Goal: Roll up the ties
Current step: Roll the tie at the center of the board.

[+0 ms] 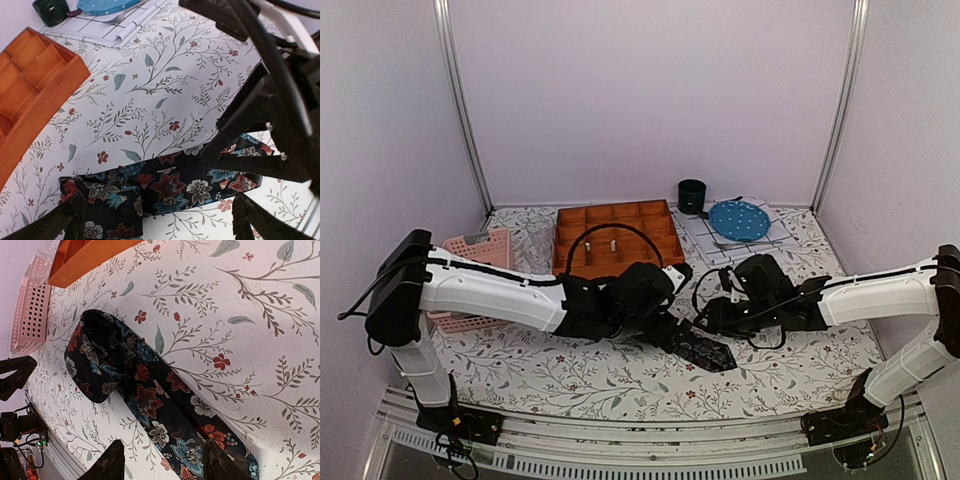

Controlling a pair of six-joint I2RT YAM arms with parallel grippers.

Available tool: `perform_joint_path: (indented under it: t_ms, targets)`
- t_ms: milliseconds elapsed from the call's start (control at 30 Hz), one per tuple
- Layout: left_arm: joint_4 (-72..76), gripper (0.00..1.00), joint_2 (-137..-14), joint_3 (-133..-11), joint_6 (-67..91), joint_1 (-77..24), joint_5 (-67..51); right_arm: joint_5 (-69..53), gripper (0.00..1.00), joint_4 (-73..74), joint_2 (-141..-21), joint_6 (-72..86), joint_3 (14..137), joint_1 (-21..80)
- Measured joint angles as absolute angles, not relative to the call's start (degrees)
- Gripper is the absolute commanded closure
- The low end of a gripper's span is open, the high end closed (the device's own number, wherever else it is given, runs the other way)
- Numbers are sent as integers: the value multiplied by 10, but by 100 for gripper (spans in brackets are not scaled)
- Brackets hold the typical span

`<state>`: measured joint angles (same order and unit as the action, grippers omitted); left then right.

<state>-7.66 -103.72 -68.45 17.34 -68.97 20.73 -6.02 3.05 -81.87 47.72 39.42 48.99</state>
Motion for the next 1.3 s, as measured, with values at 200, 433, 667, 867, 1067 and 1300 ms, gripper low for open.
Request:
perform_joint_path:
  t_ms: [200,433,667,867,1067,1300]
  targets:
    - [-83,0,-1034,-684,184,-683,197,-60,43,36,-819,470,404,488]
    - [-80,0,-1032,-684,196,-676,179,-50,40,58,-801,469,403,487]
    - [-53,0,-997,-664,206,-657,140,-48,29,61,-773,469,398,487]
    - [-40,0,-982,-654,220,-637,122,-46,26,62,-767,468,397,487]
    - [-37,0,-977,-647,237,-616,98,-46,26,65,-767,462,397,487]
    - [-30,0,-937,-626,253,-607,89,-53,32,65,-767,450,403,487]
